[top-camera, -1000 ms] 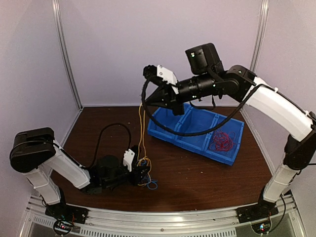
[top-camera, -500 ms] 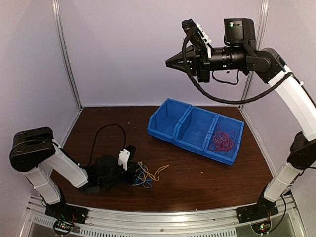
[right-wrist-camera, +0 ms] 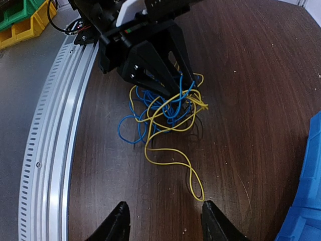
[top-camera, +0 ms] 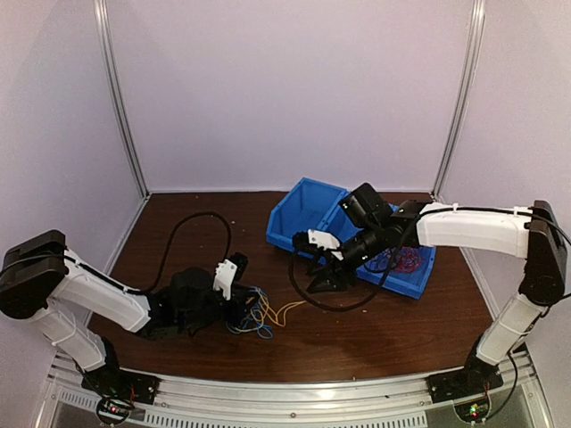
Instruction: Untangle the cables
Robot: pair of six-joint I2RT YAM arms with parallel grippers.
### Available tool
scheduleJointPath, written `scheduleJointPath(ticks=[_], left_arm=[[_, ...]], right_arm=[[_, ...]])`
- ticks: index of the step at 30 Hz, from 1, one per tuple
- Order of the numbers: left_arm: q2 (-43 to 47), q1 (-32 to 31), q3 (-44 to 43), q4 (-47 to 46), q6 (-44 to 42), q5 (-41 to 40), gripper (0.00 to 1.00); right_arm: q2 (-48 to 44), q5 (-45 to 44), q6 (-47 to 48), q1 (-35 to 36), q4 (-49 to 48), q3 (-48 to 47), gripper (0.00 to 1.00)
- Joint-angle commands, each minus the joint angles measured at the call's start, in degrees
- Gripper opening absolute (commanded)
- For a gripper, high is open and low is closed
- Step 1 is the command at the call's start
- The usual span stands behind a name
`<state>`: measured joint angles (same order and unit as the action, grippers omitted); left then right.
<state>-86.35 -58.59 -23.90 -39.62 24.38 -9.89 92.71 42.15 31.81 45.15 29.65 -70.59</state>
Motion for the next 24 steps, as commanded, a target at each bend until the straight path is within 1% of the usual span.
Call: scheduleJointPath(ticks=[1,6,12,16,21,24], left_arm=[[0.2,0.14,0.69,0.08,1.63,-0.04,0.24],[-0.25,0.16,3.48,-4.79,5.07,-0.15,0.24],[-0.4,0.06,6.97,-10.34,9.71,0.21,0.24],[-0.31,-0.02,7.64,-11.27,10.9,0.21,0.24],[-0.06,-0.08,7.25,-10.45,10.67,0.5,0.24],[-0.15,-0.12,7.03,-10.1,10.52,0.76,0.24]], right_arm=[[2.2,0.59,-4.16,0.91,-11.96,3.15,0.5],[9.27,4.27,-8.17,2.68,-14.26,2.47,0.51],[15.43,5.35,-11.23,5.9,-16.99,1.01,0.52],[19.95,6.98,-13.34,6.23,-17.11,-1.8,0.53],[22.86,7.33,-13.67,7.02,-16.99,-4.26,0.52],[24.59,8.15,-14.23,7.2,-16.8,-6.22,0.47]])
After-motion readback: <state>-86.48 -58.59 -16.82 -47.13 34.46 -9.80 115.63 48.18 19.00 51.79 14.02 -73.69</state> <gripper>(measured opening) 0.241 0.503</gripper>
